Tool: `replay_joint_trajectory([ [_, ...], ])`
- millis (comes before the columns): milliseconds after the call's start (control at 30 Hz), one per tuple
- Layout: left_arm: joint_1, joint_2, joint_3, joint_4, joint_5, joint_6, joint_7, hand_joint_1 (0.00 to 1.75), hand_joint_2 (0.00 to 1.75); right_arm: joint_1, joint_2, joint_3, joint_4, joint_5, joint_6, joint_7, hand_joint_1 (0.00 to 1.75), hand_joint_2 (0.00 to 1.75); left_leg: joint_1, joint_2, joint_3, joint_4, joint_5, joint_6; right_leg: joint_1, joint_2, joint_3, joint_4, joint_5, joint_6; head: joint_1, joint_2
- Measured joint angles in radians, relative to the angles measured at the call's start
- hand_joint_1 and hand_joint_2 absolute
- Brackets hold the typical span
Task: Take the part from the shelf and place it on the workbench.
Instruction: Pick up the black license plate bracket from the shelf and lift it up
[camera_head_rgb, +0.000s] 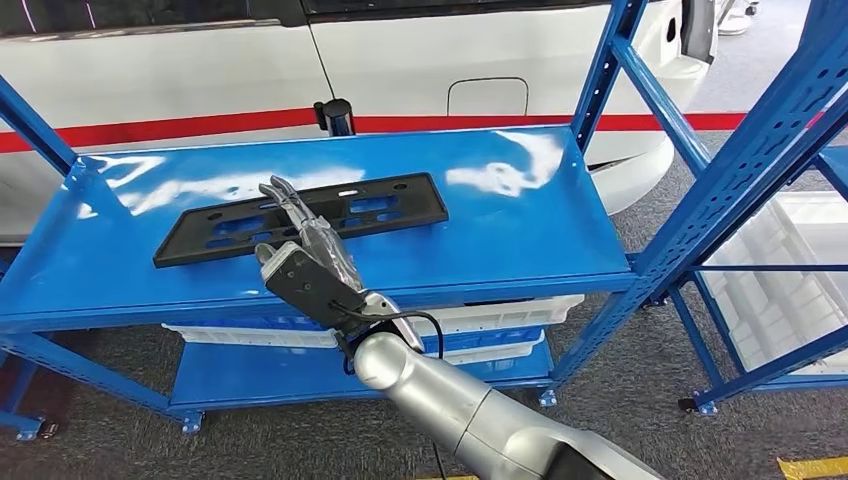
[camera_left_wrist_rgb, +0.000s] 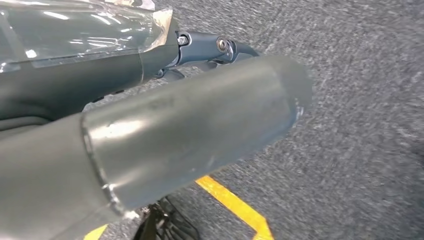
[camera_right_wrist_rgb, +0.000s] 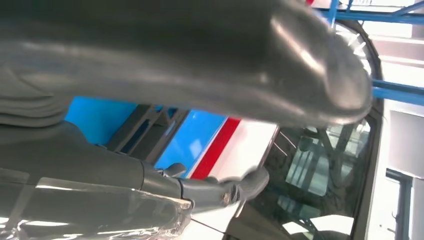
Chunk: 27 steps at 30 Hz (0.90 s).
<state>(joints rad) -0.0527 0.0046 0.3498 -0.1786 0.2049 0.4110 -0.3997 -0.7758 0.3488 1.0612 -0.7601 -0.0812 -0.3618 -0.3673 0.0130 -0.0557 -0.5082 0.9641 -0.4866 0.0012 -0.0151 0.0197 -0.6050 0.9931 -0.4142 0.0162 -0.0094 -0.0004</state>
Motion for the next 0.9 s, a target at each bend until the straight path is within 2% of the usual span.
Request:
replay_joint_trajectory([
  [67,0.002,0.002,0.0,0.0,-0.003,0.001,0.003,0.0,0.0,-0.006,0.001,0.019,-0.004,-0.006,0.0,0.005,0.0,0.0,0.006,0.003,-0.001,0.005,-0.007,-0.012,-0.002,-0.004,0.002,-0.002,0.0,-0.011,0.0,0.0],
  [133,0.0,0.004,-0.001,0.0,-0.005,0.002,0.004,0.0,0.0,-0.016,0.002,0.039,-0.012,-0.011,0.001,0.009,0.0,0.0,0.009,0.024,-0.029,0.066,-0.043,-0.024,-0.007,-0.011,0.007,-0.007,-0.002,-0.023,-0.006,0.0],
  [200,-0.001,0.005,-0.001,0.001,-0.006,0.005,0.005,0.0,0.0,-0.022,0.001,0.059,-0.015,-0.019,0.002,0.014,0.0,0.0,0.01,0.044,-0.1,0.2,-0.102,-0.033,-0.006,-0.018,0.01,-0.007,-0.006,-0.03,-0.011,0.0],
  [233,0.0,0.006,-0.001,0.001,-0.006,0.008,0.006,0.0,0.0,-0.022,0.001,0.07,-0.015,-0.023,0.002,0.018,0.0,0.0,0.011,0.048,-0.138,0.262,-0.121,-0.036,-0.005,-0.021,0.011,-0.007,-0.008,-0.032,-0.011,0.0],
  [267,0.002,0.005,-0.001,0.001,-0.006,0.011,0.006,0.0,0.0,-0.021,0.001,0.08,-0.015,-0.026,0.002,0.02,0.0,0.0,0.012,0.05,-0.163,0.295,-0.121,-0.038,-0.004,-0.023,0.012,-0.007,-0.009,-0.033,-0.012,0.0],
  [300,0.003,0.005,-0.001,0.001,-0.005,0.015,0.007,0.0,0.0,-0.021,0.001,0.089,-0.016,-0.029,0.002,0.022,0.0,0.0,0.013,0.052,-0.17,0.288,-0.099,-0.038,-0.004,-0.026,0.014,-0.007,-0.01,-0.034,-0.012,0.0],
  [333,0.003,0.005,-0.001,0.001,-0.005,0.018,0.008,0.0,0.0,-0.021,0.001,0.097,-0.018,-0.031,0.002,0.024,0.0,0.0,0.014,0.055,-0.155,0.242,-0.061,-0.038,-0.004,-0.028,0.016,-0.007,-0.011,-0.034,-0.012,0.0],
  [400,0.002,0.005,-0.001,0.001,-0.004,0.024,0.008,0.0,0.0,-0.024,0.001,0.11,-0.025,-0.037,0.002,0.026,0.0,0.0,0.013,0.072,-0.094,0.099,0.016,-0.034,0.0,-0.033,0.022,-0.006,-0.015,-0.03,-0.012,0.0],
  [433,0.0,0.004,0.0,0.001,-0.004,0.025,0.008,0.0,0.0,-0.027,0.001,0.115,-0.028,-0.039,0.002,0.027,0.0,0.0,0.012,0.077,-0.072,0.049,0.036,-0.03,0.004,-0.035,0.024,-0.006,-0.017,-0.027,-0.011,0.0],
  [467,-0.001,0.003,0.0,0.001,-0.003,0.027,0.008,0.0,0.0,-0.029,0.001,0.12,-0.03,-0.041,0.002,0.028,0.0,0.0,0.009,0.079,-0.061,0.023,0.043,-0.025,0.007,-0.037,0.024,-0.006,-0.018,-0.023,-0.01,0.0],
  [567,-0.001,0.001,0.0,0.001,0.002,0.035,0.009,0.0,0.0,-0.034,0.0,0.133,-0.035,-0.052,0.002,0.031,0.0,0.0,0.005,0.066,-0.062,0.016,0.045,-0.003,0.008,-0.045,0.025,-0.007,-0.021,-0.006,-0.007,0.0],
  [600,-0.001,-0.001,0.0,0.001,0.004,0.039,0.009,0.0,0.0,-0.037,0.0,0.137,-0.037,-0.059,0.001,0.031,0.0,0.0,0.005,0.062,-0.06,0.013,0.049,0.005,0.007,-0.043,0.017,0.01,-0.032,-0.003,-0.006,0.0],
  [633,-0.001,-0.003,0.001,0.001,0.007,0.043,0.008,0.0,0.0,-0.04,0.0,0.143,-0.039,-0.067,0.0,0.032,0.0,0.0,0.006,0.059,-0.058,0.01,0.053,0.013,0.008,-0.04,0.0,0.048,-0.051,-0.003,-0.006,0.0],
  [667,-0.001,-0.006,0.001,0.001,0.009,0.046,0.006,0.0,0.0,-0.043,-0.001,0.148,-0.04,-0.073,-0.001,0.033,0.0,0.0,0.006,0.055,-0.058,0.008,0.055,0.019,0.007,-0.035,-0.029,0.11,-0.08,-0.007,-0.005,0.0],
  [733,-0.001,-0.009,0.003,0.001,0.013,0.052,0.002,0.0,0.0,-0.044,-0.002,0.16,-0.04,-0.083,-0.002,0.037,0.0,0.0,0.003,0.048,-0.059,0.009,0.054,0.026,0.006,-0.028,-0.097,0.255,-0.138,-0.013,-0.003,0.0],
  [767,-0.001,-0.012,0.004,0.001,0.015,0.054,0.0,0.0,0.0,-0.044,-0.003,0.165,-0.04,-0.085,-0.003,0.04,0.0,0.0,0.001,0.044,-0.059,0.009,0.054,0.027,0.007,-0.026,-0.119,0.298,-0.151,-0.011,-0.003,0.0],
  [800,-0.001,-0.014,0.006,0.001,0.016,0.056,-0.002,0.0,0.0,-0.045,-0.003,0.17,-0.04,-0.088,-0.005,0.042,0.0,0.0,-0.001,0.04,-0.059,0.01,0.054,0.027,0.007,-0.025,-0.121,0.3,-0.146,-0.007,-0.003,0.0],
  [833,-0.001,-0.017,0.008,0.001,0.017,0.056,-0.004,0.0,0.0,-0.046,-0.002,0.174,-0.04,-0.091,-0.007,0.045,0.0,0.0,-0.002,0.035,-0.058,0.01,0.053,0.027,0.008,-0.024,-0.102,0.258,-0.124,-0.002,-0.003,0.0],
  [900,-0.002,-0.024,0.01,0.001,0.02,0.058,-0.006,0.0,0.0,-0.05,-0.002,0.181,-0.041,-0.099,-0.01,0.049,0.0,0.0,-0.006,0.027,-0.055,0.012,0.051,0.024,0.012,-0.02,-0.028,0.105,-0.065,0.0,-0.003,0.0],
])
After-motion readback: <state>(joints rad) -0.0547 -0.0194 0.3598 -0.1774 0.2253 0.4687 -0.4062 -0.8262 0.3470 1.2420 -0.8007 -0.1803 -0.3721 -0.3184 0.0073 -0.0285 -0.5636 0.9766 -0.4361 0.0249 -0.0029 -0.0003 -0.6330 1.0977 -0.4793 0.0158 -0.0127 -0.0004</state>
